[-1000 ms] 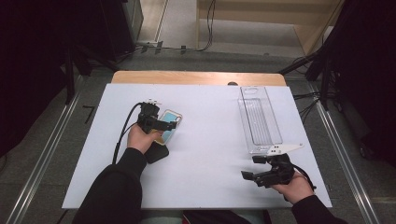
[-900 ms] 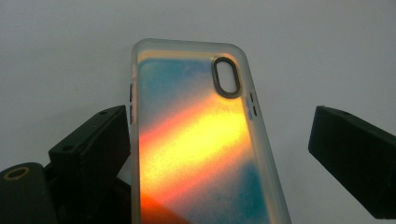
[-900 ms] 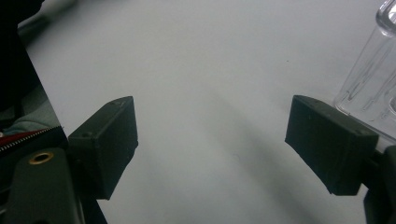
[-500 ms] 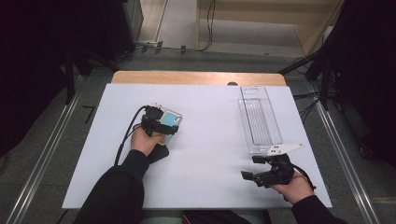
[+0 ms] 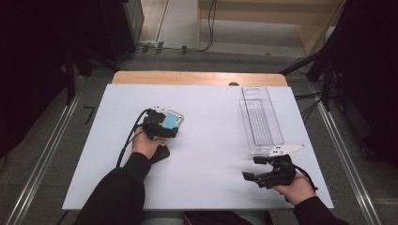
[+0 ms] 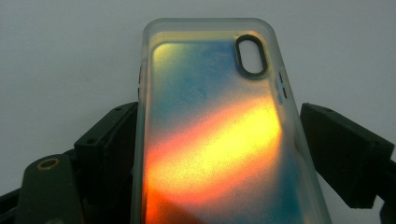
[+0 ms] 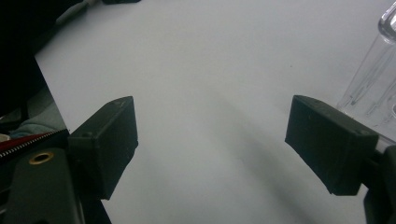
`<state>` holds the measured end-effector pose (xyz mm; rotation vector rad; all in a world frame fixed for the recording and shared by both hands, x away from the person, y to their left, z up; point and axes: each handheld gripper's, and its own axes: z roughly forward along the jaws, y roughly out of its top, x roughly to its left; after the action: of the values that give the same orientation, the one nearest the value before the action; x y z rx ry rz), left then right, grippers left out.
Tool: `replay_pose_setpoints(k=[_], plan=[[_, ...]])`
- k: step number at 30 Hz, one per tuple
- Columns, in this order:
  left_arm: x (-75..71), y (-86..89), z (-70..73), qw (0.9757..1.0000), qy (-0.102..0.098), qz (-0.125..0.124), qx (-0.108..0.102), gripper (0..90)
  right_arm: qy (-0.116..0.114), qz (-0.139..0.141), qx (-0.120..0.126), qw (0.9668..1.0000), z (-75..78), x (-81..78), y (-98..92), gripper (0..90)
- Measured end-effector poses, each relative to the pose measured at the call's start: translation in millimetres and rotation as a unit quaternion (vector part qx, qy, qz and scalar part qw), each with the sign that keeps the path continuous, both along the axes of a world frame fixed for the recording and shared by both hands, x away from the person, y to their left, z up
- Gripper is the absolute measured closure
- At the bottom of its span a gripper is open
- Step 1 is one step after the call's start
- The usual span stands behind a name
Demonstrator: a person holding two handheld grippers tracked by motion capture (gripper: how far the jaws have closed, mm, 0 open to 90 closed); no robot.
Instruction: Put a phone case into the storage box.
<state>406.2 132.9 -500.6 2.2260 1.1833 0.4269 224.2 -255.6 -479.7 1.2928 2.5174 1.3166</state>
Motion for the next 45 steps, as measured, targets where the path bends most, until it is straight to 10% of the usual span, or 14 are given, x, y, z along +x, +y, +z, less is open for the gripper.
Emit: replay_pose_setpoints(k=[24,45], plan=[[3.1,2.8,19.6,0.9990,0.021,0.015,-0.038,16.5,0.004,0.001,-0.005,1.0000,-1.0,0.3,0.4,15.2],[-20.9,-7.5,55.8,0.9922,0.036,-0.069,-0.097,16.5,0.000,0.000,-0.004,1.0000,0.0,-0.2,0.2,15.1]])
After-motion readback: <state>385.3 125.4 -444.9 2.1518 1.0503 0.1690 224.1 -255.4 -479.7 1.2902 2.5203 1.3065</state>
